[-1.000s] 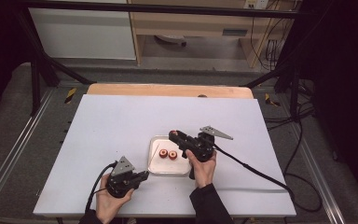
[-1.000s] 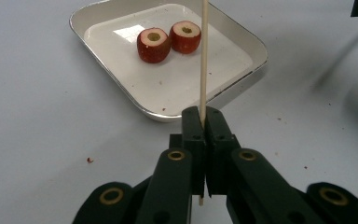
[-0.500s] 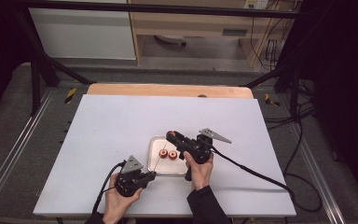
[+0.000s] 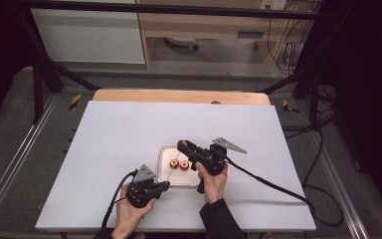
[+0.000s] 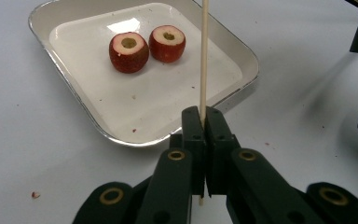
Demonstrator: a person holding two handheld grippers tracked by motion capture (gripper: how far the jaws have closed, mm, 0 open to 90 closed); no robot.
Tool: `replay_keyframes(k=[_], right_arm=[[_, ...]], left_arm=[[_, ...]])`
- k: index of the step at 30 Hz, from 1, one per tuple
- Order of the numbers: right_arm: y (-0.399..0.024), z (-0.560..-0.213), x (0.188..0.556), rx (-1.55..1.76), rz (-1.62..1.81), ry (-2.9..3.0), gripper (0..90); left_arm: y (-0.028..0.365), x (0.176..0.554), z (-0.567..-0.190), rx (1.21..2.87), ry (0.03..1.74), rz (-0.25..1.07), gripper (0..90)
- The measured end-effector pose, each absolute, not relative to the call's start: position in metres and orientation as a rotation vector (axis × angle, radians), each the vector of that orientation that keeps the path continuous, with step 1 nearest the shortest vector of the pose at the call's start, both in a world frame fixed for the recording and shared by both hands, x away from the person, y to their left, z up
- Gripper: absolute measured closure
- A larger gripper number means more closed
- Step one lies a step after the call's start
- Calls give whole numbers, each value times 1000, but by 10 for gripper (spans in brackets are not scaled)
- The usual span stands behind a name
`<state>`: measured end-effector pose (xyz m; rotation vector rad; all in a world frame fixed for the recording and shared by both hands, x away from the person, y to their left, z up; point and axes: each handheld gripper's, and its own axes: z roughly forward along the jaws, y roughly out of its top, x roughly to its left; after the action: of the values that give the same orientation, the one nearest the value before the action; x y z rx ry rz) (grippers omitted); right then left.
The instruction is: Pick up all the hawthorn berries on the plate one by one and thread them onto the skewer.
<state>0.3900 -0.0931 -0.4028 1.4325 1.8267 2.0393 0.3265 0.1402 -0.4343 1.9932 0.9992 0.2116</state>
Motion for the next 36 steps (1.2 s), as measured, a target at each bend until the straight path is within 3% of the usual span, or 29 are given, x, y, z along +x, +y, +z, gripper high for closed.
replay_keyframes(k=[36], right_arm=[[-90,-407,386,1396,2041,1833,618]], left_arm=[[140,328,-433,1969,1043,135,884]])
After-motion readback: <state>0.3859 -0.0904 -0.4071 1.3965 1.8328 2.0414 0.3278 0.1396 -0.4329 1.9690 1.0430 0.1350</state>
